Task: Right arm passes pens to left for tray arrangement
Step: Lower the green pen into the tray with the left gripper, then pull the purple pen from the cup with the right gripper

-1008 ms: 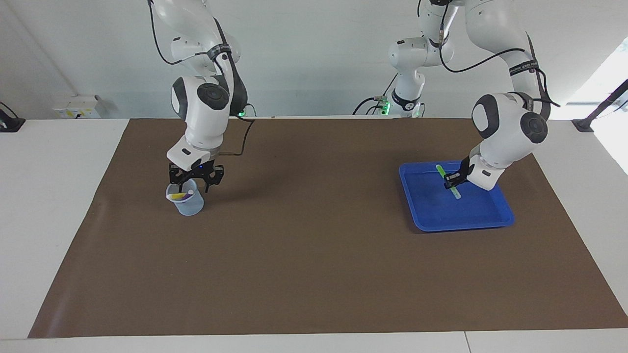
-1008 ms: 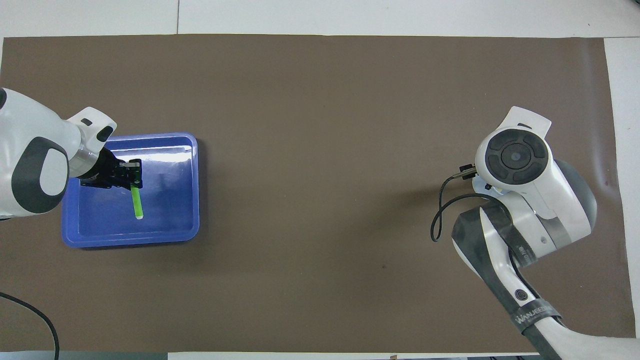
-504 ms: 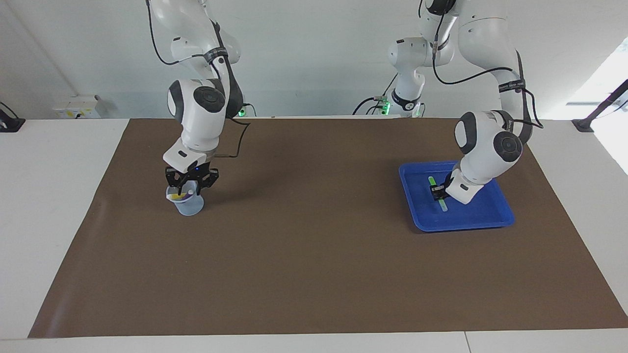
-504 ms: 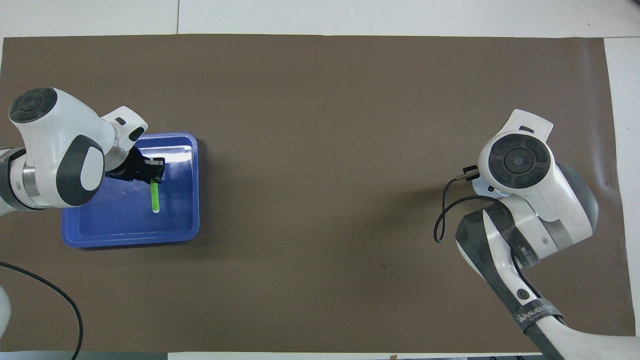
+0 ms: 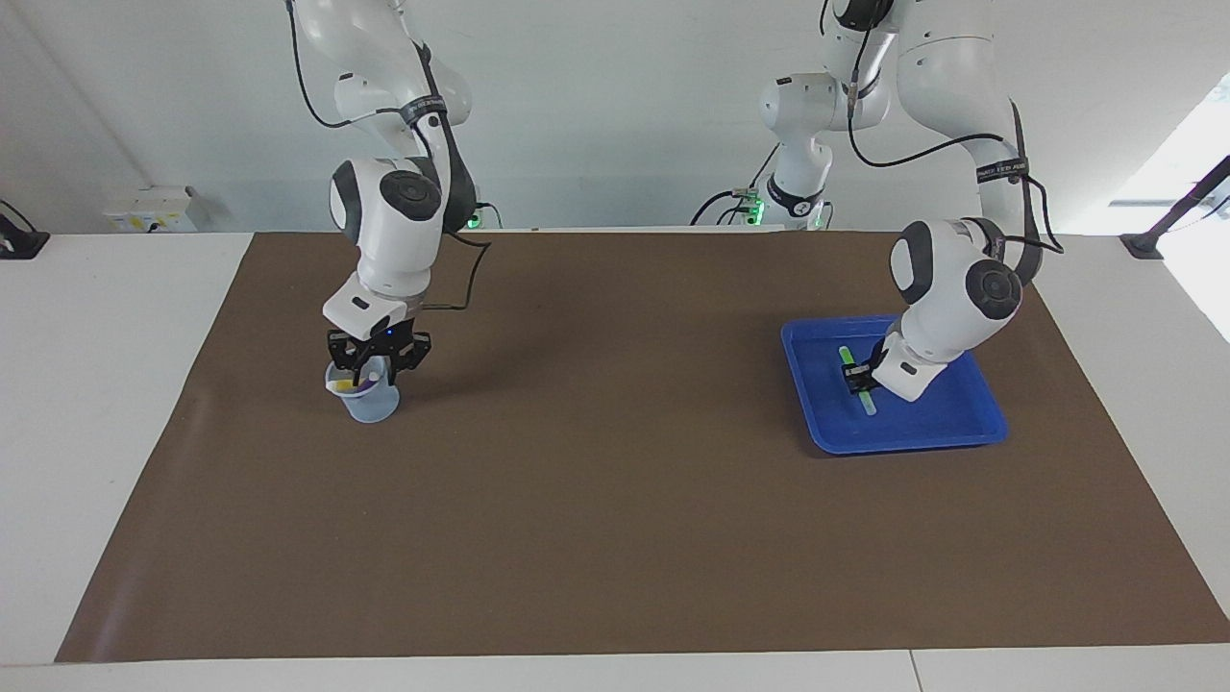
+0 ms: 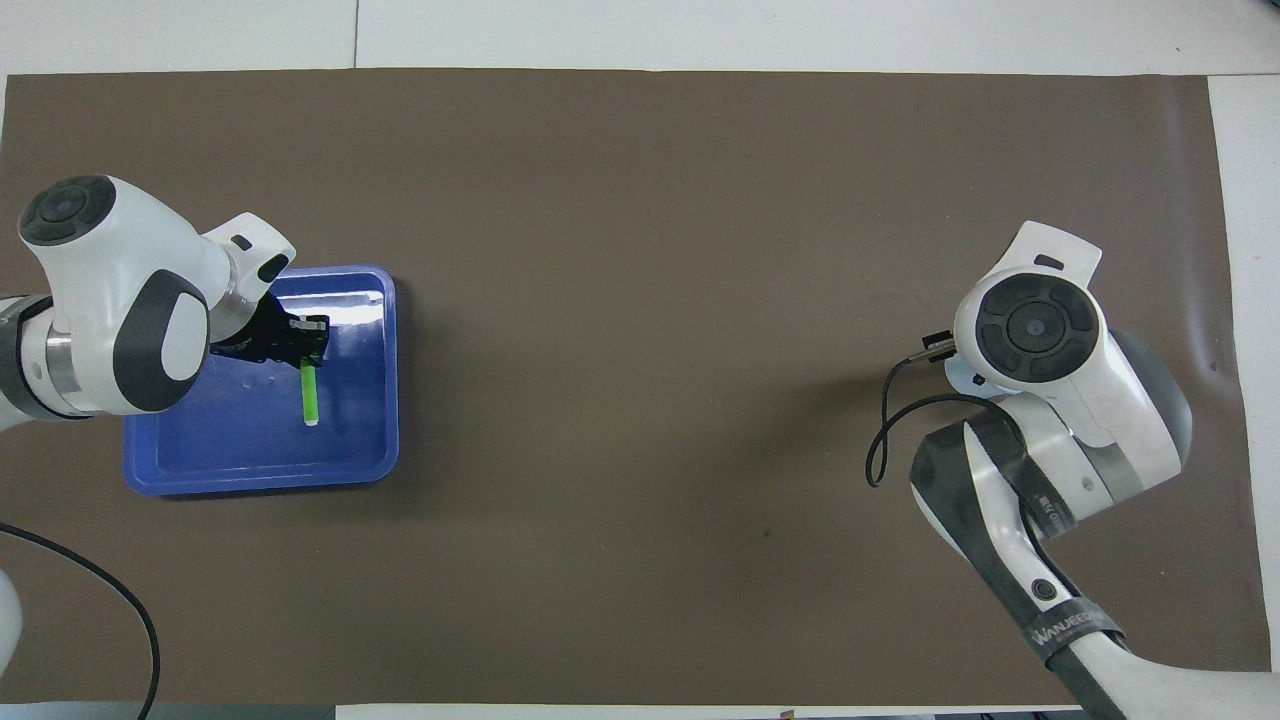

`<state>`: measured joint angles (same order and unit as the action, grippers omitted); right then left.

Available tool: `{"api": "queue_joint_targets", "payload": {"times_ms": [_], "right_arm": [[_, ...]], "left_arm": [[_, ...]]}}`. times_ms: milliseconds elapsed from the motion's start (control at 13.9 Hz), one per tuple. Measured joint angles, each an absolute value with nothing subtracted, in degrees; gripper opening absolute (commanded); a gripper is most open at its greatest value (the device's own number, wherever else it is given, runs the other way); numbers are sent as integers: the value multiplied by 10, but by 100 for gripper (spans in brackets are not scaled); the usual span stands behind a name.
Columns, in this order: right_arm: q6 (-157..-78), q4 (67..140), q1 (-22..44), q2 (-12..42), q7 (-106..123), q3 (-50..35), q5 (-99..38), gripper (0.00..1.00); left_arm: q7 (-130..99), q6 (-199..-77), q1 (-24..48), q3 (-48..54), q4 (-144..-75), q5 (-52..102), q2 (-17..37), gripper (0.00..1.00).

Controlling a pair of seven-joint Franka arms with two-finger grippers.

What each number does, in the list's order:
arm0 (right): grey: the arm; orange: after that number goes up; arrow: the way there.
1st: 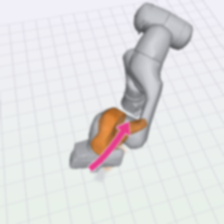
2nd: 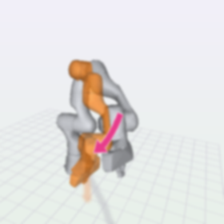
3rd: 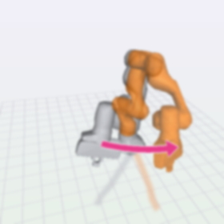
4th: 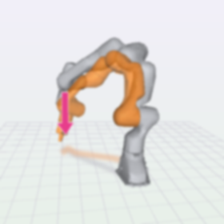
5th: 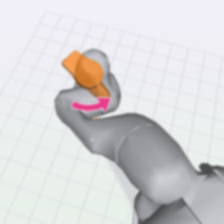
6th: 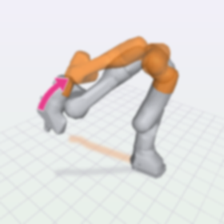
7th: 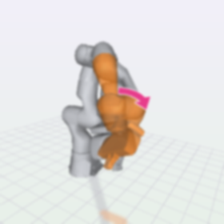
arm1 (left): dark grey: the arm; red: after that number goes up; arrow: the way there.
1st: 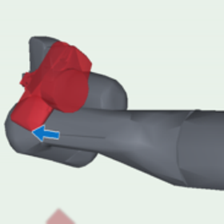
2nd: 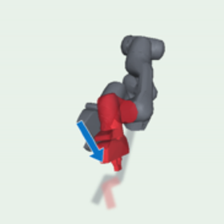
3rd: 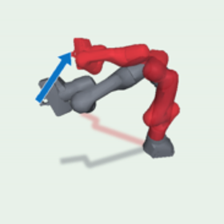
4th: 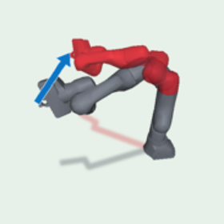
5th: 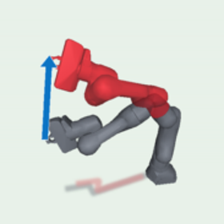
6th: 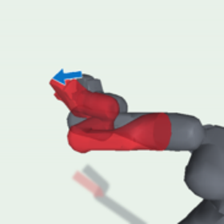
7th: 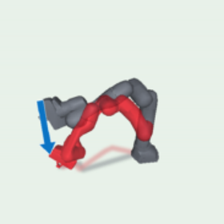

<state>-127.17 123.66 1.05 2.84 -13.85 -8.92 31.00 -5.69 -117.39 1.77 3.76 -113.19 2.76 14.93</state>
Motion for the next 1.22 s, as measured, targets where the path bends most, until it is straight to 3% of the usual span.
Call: {"api": "queue_joint_targets", "payload": {"times_ms": [72, 144, 288, 360, 936, 1225], "right_arm": [[-1272, 1237, 11, 28, -138, -89, 310, 45], [-1272, 1238, 11, 28, -138, -89, 310, 37], [-1272, 1239, 11, 28, -138, -88, 310, 5], [-1272, 1239, 11, 28, -138, -88, 310, 0], [-1271, 1236, 11, 24, -138, -86, 311, 0], [-1238, 1209, 10, -5, -119, -85, 308, 0]], "left_arm": [[-57, -1174, 18, 37, -1132, 28, 150, 100], [-57, -1174, 18, 37, -1132, 28, 150, 100], [-57, -1174, 18, 36, -1132, 28, 151, 100], [-57, -1174, 17, 36, -1132, 28, 151, 100], [-59, -1171, 13, 35, -1128, 31, 151, 100], [-61, -1111, -1, 33, -1091, 65, 134, 100]]}}
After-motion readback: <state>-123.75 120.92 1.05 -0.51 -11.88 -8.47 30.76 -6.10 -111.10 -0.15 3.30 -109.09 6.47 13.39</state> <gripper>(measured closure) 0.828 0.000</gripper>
